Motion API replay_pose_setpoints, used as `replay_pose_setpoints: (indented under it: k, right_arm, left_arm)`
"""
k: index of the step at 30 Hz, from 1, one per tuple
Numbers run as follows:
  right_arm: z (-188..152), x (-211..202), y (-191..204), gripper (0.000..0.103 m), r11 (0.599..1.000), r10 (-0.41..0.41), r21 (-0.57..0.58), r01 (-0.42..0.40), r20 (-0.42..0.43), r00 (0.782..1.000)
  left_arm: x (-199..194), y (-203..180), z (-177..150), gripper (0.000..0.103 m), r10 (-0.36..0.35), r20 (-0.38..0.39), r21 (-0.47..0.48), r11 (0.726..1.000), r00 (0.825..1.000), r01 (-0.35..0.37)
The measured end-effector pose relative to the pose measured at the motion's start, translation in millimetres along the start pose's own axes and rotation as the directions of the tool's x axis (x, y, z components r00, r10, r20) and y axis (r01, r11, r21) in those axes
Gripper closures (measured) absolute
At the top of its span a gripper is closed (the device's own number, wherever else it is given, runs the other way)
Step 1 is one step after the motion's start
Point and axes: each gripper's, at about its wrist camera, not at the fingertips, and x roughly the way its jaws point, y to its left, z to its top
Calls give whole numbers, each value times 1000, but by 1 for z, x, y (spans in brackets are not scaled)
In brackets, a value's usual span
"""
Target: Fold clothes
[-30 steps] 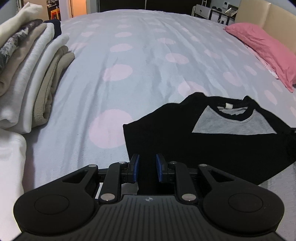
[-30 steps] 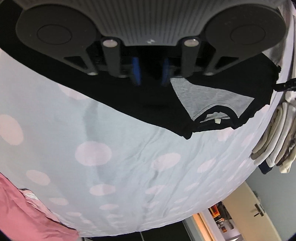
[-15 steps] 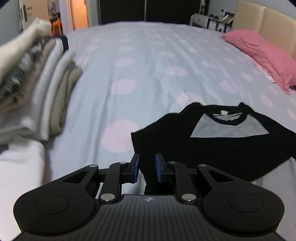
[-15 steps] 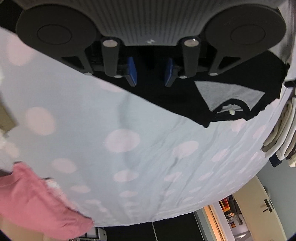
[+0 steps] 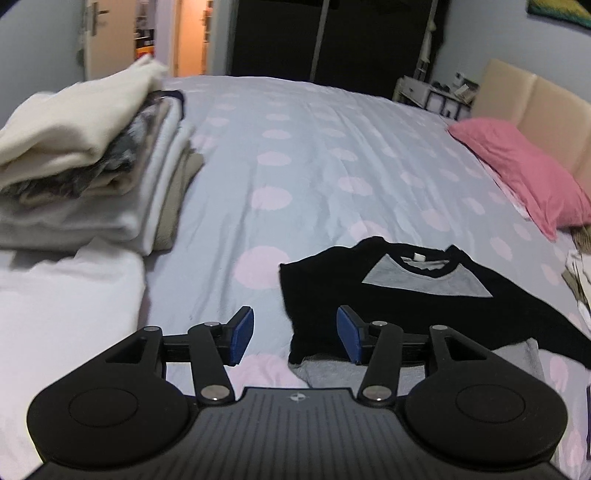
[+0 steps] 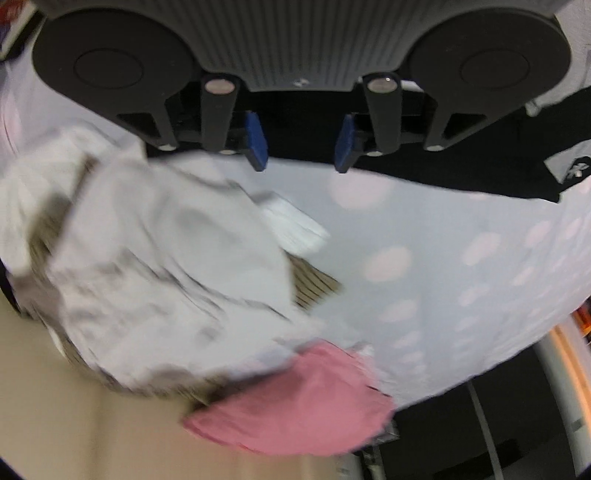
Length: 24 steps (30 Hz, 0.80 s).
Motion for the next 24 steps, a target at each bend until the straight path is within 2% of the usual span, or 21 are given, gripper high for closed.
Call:
replay_pose_setpoints:
  k: [1, 2, 5, 8, 12, 17, 18, 20, 21, 24]
  right_arm:
    - [-4, 3, -7, 42, 1000, -13, 3, 13, -14, 1000]
    - [-7, 6, -14, 41, 1000, -25, 4, 25, -27, 999]
    - [-15, 18, -28, 41, 998, -64, -31, 62, -61, 996]
    - [-20, 27, -47, 41, 996, -85, -7, 84, -86, 993]
    - [-23, 31, -68, 41, 994, -103, 37, 107, -91, 991]
    - [-28, 48, -79, 41, 995, -50, 82, 63, -146, 988]
    - [-28, 50, -77, 44, 994, -55, 85, 68, -148, 987]
    - [-26, 53, -72, 66, 993, -77, 74, 89, -151, 986]
    - [-24, 53, -70, 87, 994, -71, 74, 83, -157, 985]
    - [-18, 46, -65, 88, 994, -50, 89, 65, -158, 986]
  left_arm:
    - [1, 3, -4, 55, 8, -2, -20, 1000, 1000, -8]
    - [2, 5, -7, 55, 15, -4, -40, 999, 1000, -15]
    - [11, 9, -16, 55, 26, -41, -60, 998, 999, -29]
    - [21, 10, -21, 55, 44, -89, -57, 997, 995, -49]
    - [30, 8, -23, 55, 52, -105, -64, 996, 993, -59]
    - [41, 2, -28, 55, 52, -131, -43, 997, 990, -58]
    - [43, 1, -29, 55, 53, -137, -37, 998, 989, -59]
    - [46, -1, -32, 55, 53, -149, -29, 998, 987, -58]
    - [48, -2, -33, 55, 51, -156, -27, 998, 986, -56]
    - [49, -4, -34, 55, 42, -162, -20, 999, 986, -46]
